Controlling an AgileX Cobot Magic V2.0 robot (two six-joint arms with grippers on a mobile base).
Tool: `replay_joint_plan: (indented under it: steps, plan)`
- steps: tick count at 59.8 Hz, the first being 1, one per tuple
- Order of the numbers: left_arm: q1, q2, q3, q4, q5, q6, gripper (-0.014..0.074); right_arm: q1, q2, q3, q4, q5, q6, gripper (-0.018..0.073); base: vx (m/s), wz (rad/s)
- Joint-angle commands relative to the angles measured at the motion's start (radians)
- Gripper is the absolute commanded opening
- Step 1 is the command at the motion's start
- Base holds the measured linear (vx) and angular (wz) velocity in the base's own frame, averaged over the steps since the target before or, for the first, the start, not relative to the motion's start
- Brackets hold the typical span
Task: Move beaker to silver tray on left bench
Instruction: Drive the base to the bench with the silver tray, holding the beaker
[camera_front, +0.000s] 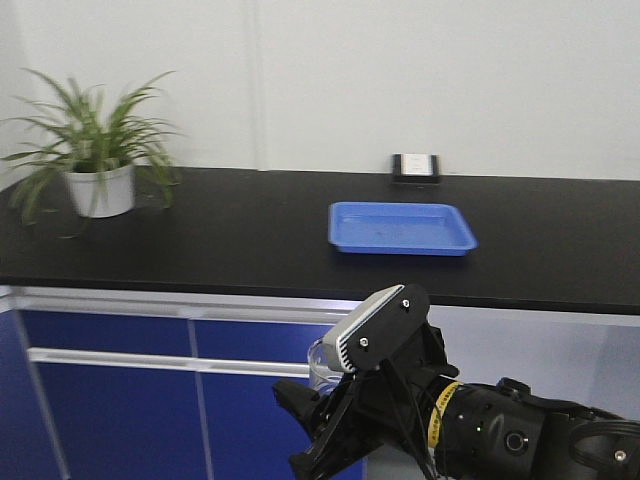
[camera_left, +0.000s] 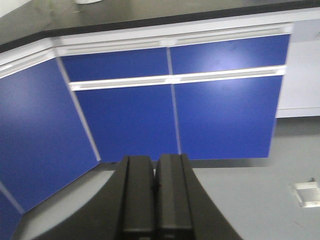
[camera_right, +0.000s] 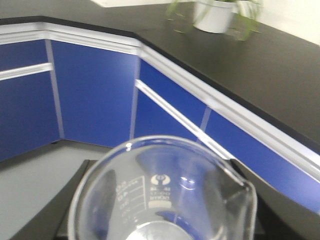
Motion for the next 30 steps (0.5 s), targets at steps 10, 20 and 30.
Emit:
replay_joint_plan:
  steps: [10, 20, 30]
  plan:
    - [-0.005, -0.008, 0.02, -0.003, -0.079, -0.002, 0.0001, -0.001, -0.04, -0.031, 0.011, -0.059, -0.003, -0.0011, -0.1, 0.56]
    - [-0.005, -0.008, 0.02, -0.003, -0.079, -0.002, 0.0001, -0.001, -0.04, -0.031, 0.011, -0.059, -0.003, -0.0011, -0.09, 0.71]
    - [-0.005, -0.008, 0.02, -0.003, -0.079, -0.002, 0.0001, -0.001, -0.04, -0.031, 0.011, -0.058, -0.003, -0.0011, -0.07, 0.83]
